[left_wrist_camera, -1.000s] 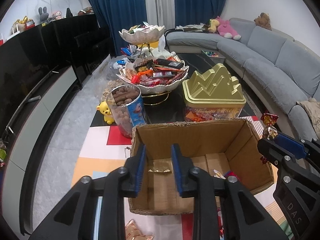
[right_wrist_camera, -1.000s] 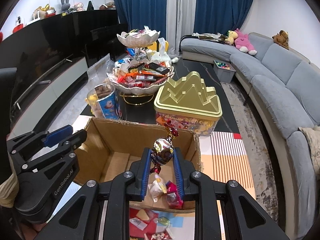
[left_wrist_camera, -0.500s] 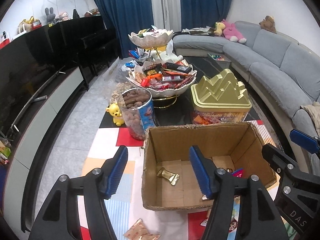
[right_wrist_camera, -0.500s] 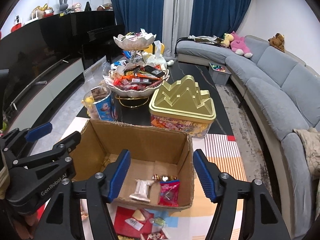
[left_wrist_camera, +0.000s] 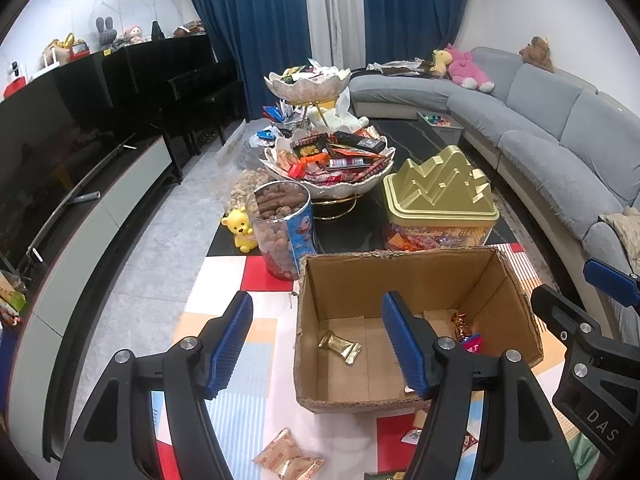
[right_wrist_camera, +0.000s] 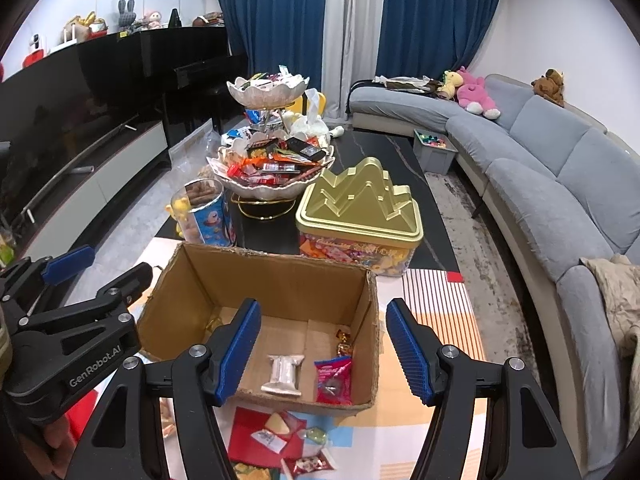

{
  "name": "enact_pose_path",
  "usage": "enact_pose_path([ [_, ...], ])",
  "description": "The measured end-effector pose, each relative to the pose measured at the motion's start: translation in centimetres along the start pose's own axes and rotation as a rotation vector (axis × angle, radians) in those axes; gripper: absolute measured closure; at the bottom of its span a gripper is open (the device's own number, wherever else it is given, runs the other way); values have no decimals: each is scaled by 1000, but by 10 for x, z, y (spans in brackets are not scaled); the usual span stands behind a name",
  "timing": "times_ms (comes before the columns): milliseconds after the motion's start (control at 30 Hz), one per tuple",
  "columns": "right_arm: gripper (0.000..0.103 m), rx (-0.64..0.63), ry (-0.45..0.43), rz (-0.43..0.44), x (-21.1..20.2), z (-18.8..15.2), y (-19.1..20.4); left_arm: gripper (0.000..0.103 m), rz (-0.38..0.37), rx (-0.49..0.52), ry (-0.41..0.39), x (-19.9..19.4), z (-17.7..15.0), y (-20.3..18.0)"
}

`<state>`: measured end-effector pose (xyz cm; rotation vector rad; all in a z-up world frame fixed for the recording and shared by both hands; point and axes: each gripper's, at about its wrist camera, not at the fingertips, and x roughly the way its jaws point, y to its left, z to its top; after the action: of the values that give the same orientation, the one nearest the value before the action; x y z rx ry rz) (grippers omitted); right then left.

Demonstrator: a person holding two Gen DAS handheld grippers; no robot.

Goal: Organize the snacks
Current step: 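Withdraw both tools from the box toward the snacks on the rug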

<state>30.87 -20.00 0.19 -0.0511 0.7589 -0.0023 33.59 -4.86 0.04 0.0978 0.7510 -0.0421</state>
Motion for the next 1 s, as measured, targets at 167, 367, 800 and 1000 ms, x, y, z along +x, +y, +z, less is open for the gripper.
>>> enact_pose_path([
  [167,37,2,-4,0,-5,-2,-1,37,-1,-2,-9,-11,-3,3],
  [367,37,2,-1,4,-11,-7,-1,34,-6,3,-9,-20,-10,3],
  [800,25,-20,16,15,-19,-25,-2,23,-6,31,-13,-35,-33,2],
  [1000,25,-26,25,11,-22,-35,-5,20,-13,51,-2,-40,-50,2],
])
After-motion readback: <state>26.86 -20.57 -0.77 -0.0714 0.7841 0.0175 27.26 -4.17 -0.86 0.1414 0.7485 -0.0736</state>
